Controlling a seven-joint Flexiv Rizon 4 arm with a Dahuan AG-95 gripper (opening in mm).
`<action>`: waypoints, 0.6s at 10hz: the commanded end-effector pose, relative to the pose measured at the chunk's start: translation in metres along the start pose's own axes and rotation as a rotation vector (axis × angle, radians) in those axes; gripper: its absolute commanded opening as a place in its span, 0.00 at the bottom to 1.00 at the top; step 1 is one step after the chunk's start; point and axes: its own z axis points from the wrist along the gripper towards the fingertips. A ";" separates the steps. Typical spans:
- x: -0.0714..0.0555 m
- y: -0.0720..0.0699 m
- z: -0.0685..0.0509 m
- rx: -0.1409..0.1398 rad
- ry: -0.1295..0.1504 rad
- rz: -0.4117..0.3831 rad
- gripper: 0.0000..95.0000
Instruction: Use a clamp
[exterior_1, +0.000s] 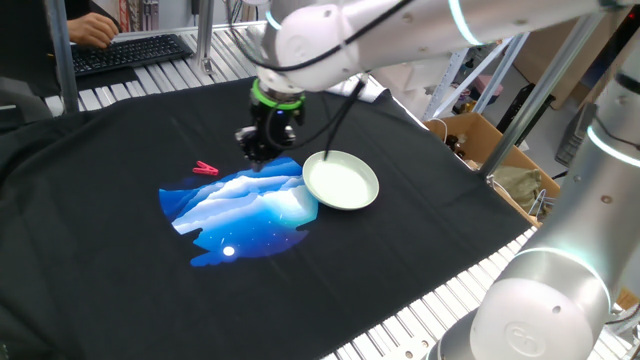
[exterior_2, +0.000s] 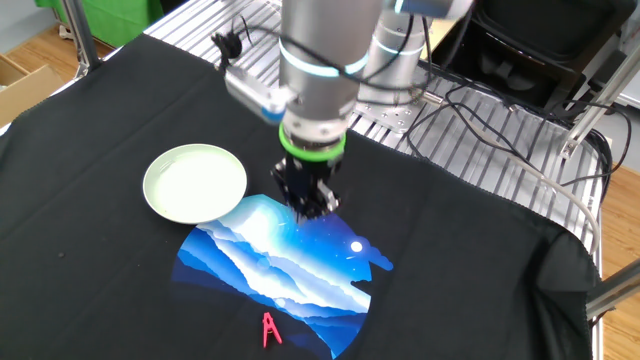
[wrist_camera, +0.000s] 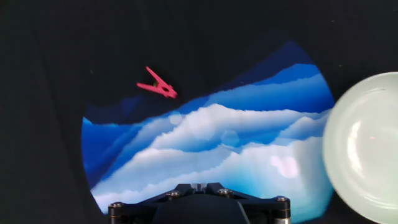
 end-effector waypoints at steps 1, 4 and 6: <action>-0.011 0.010 0.007 0.001 0.007 0.020 0.00; -0.030 0.019 0.017 0.004 0.020 0.018 0.00; -0.037 0.019 0.012 -0.002 0.033 0.043 0.00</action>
